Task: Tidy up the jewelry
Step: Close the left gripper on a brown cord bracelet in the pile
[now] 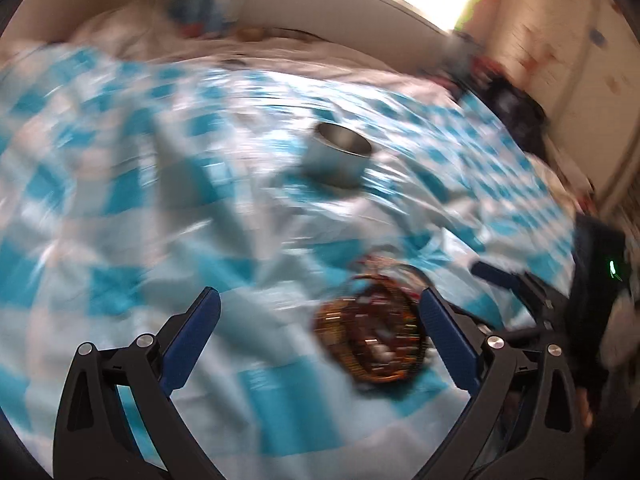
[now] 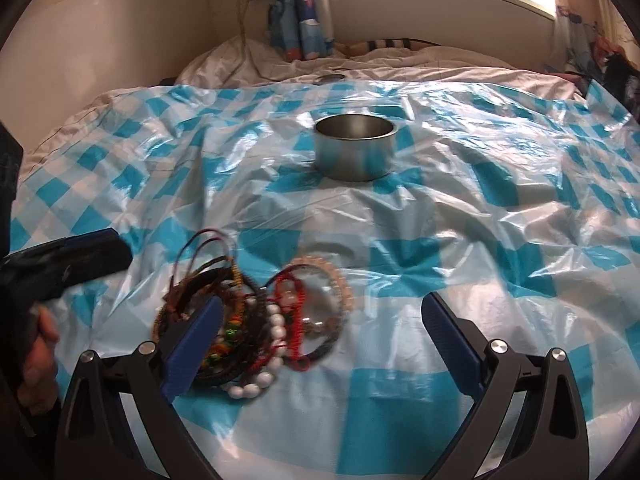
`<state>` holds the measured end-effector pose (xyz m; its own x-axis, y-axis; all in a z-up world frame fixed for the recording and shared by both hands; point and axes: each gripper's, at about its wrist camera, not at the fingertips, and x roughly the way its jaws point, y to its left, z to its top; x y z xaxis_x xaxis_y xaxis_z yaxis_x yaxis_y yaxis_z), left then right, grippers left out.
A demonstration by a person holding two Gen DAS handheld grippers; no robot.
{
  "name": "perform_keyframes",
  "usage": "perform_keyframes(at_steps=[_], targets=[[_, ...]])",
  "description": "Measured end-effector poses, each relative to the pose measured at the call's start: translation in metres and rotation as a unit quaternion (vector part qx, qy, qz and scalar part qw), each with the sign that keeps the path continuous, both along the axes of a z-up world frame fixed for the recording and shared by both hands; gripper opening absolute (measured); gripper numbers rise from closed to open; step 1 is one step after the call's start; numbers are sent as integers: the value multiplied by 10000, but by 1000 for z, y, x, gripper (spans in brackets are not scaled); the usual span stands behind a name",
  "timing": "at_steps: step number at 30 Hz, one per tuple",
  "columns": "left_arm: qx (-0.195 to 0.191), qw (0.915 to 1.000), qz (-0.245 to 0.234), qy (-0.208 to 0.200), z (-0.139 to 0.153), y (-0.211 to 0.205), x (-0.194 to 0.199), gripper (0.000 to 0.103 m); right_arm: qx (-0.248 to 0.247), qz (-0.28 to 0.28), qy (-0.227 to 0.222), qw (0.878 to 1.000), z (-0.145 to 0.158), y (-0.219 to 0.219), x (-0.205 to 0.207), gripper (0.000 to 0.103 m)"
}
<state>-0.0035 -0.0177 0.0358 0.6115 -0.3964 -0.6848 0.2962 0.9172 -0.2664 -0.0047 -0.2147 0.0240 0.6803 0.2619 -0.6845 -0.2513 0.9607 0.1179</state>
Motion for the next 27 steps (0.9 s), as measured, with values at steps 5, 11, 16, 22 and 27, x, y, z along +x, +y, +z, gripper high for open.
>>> perform_keyframes(at_steps=[5,11,16,22,27], targets=[[297,9977,-616,-11,-5,-38,14,94,115,-331,142,9993,-1,-20,7,96],[-230,9968,-657,404,-21,-30,28,60,273,-397,201,9986,0,-26,8,96],[-519,9947,-490,736,-36,-16,37,16,310,-411,215,9984,0,-25,9,96],[-474,9970,-470,397,-16,-7,30,2,355,-187,132,9991,2,-20,6,96],[-758,9906,-895,704,2,2,45,2,171,468,61,9987,6,4,2,96]])
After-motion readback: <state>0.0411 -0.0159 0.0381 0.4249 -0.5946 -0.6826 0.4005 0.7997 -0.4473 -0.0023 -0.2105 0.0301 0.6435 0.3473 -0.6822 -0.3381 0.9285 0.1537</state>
